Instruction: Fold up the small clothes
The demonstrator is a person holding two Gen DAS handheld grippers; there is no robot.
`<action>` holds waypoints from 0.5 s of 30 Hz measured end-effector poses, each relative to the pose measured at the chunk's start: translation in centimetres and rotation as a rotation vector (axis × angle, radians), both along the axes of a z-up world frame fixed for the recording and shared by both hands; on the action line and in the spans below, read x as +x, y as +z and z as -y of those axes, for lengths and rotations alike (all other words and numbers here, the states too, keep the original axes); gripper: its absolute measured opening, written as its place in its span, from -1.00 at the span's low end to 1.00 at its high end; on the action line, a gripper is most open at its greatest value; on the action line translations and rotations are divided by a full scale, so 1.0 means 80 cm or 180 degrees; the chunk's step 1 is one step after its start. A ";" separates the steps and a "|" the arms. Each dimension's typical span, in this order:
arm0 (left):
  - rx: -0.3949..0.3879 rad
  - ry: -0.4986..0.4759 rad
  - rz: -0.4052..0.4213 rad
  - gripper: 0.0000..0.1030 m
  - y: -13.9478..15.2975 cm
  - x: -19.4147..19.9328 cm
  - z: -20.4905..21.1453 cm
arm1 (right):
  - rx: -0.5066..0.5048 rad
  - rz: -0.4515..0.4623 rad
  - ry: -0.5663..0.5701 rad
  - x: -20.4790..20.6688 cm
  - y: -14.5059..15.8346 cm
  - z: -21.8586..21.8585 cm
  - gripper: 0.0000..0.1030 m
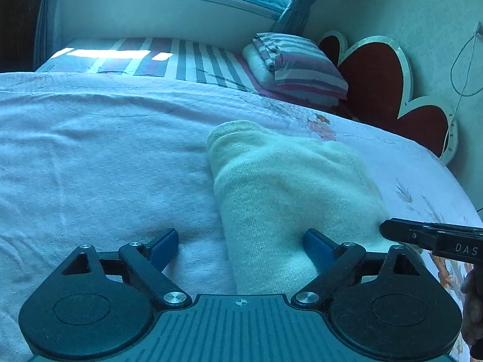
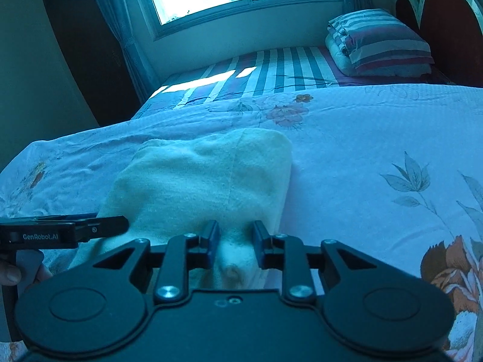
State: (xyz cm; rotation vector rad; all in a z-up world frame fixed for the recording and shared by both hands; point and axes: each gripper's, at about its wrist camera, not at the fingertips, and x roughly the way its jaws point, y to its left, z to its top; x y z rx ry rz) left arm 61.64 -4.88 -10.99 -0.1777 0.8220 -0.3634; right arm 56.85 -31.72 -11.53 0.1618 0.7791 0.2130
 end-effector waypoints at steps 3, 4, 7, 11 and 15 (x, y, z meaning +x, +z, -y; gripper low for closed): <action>-0.0026 -0.0033 0.0043 0.75 0.015 -0.016 -0.008 | 0.0000 0.0133 -0.0015 -0.025 0.020 0.004 -0.45; -0.0031 -0.0057 0.0064 0.75 0.018 -0.025 -0.011 | -0.0007 0.0135 -0.0013 -0.035 0.023 0.006 -0.44; -0.0065 -0.0098 -0.0015 0.75 0.013 -0.042 -0.015 | 0.0015 0.0030 0.0005 -0.050 0.012 0.007 -0.34; 0.0108 -0.0130 0.0013 0.75 -0.002 -0.048 -0.007 | 0.0102 -0.0184 -0.0040 -0.045 -0.022 0.013 -0.10; 0.0032 -0.0102 -0.0002 0.75 0.013 -0.060 -0.017 | 0.0447 -0.0117 -0.0227 -0.064 -0.004 0.036 -0.15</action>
